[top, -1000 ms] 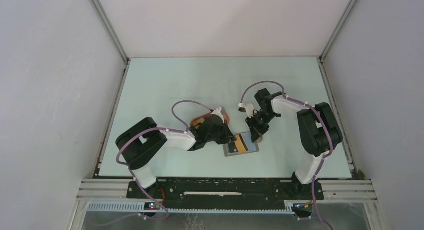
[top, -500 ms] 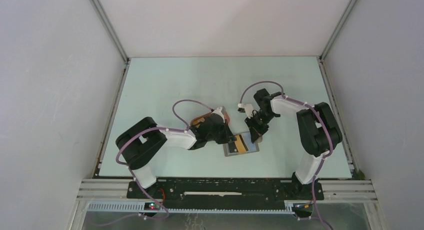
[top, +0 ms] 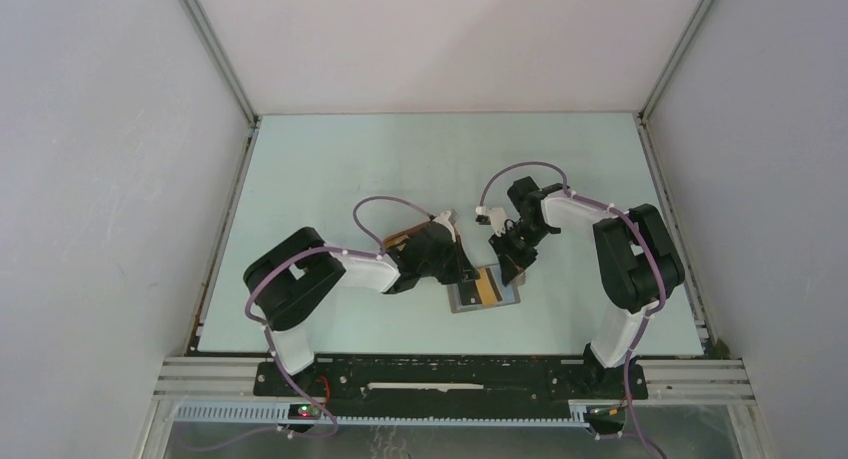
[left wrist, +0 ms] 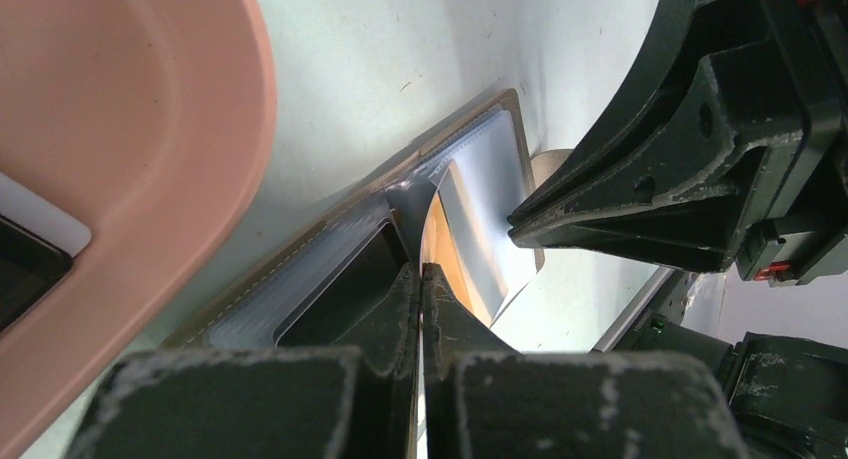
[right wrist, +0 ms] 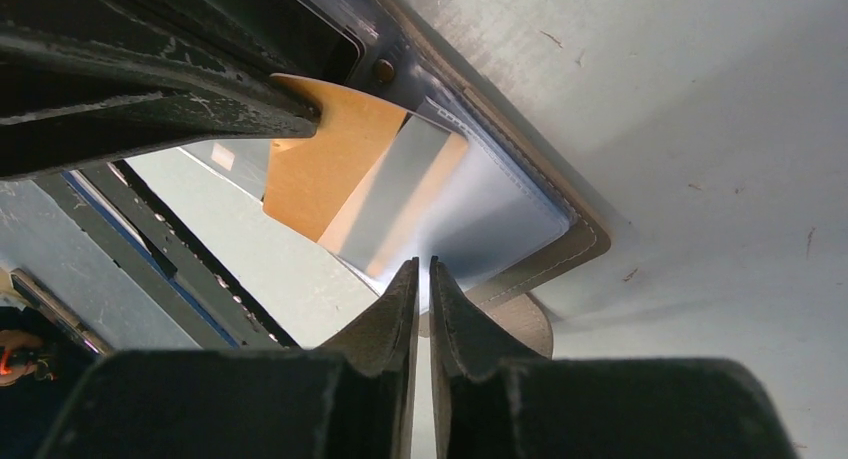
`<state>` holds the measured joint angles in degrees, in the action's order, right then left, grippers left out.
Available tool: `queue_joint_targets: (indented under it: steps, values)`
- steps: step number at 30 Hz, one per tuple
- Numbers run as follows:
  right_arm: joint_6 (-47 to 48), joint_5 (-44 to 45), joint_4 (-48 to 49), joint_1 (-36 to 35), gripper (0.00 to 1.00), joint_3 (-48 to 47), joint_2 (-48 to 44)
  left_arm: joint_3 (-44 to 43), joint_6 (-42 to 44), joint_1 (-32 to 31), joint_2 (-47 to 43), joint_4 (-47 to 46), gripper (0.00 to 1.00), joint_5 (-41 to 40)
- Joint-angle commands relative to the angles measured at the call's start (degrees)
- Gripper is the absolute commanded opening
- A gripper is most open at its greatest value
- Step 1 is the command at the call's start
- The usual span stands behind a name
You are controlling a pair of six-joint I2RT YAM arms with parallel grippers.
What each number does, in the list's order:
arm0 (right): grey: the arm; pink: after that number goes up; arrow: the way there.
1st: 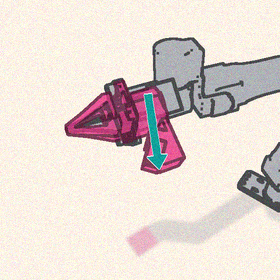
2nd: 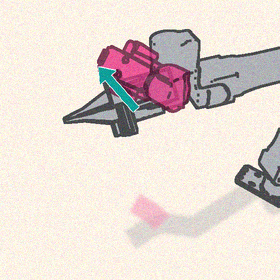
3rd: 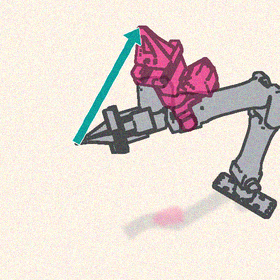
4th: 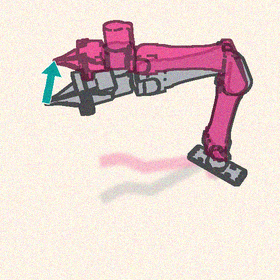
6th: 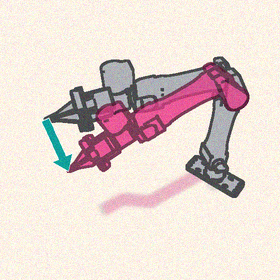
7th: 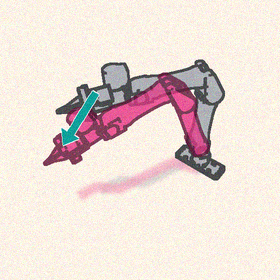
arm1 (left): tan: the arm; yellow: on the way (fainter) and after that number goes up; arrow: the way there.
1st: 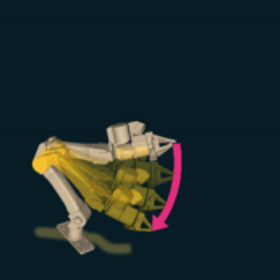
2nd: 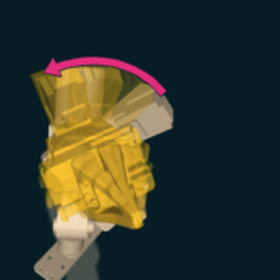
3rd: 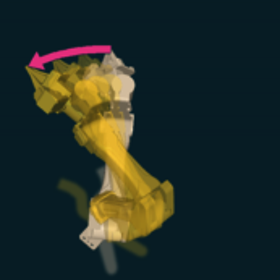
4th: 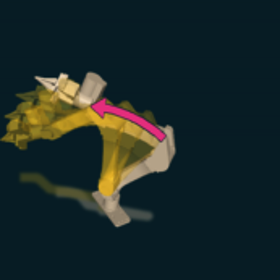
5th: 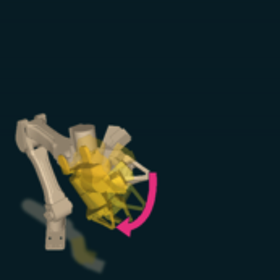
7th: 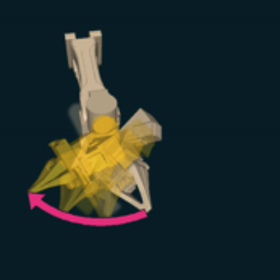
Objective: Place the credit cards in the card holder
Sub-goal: Insert the credit card into the card holder.
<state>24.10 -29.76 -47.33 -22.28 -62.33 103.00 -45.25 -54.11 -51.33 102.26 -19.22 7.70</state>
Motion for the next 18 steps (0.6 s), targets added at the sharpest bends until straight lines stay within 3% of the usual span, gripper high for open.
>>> queue_joint_targets:
  steps: [1,10,18]
  values:
    - [0.82,-2.38,-0.28,-0.06,0.17,-1.76,-2.49,-0.48,0.96,0.22,3.08,3.54,0.01,0.69]
    - [8.08,-13.7,-1.08,0.51,0.21,-0.27,-12.53,-0.17,0.26,0.83,4.86,0.37,0.06,2.6]
    - [19.73,-13.06,8.42,-7.23,0.2,9.39,-26.95,0.05,0.3,1.36,5.08,-1.89,0.15,4.46]
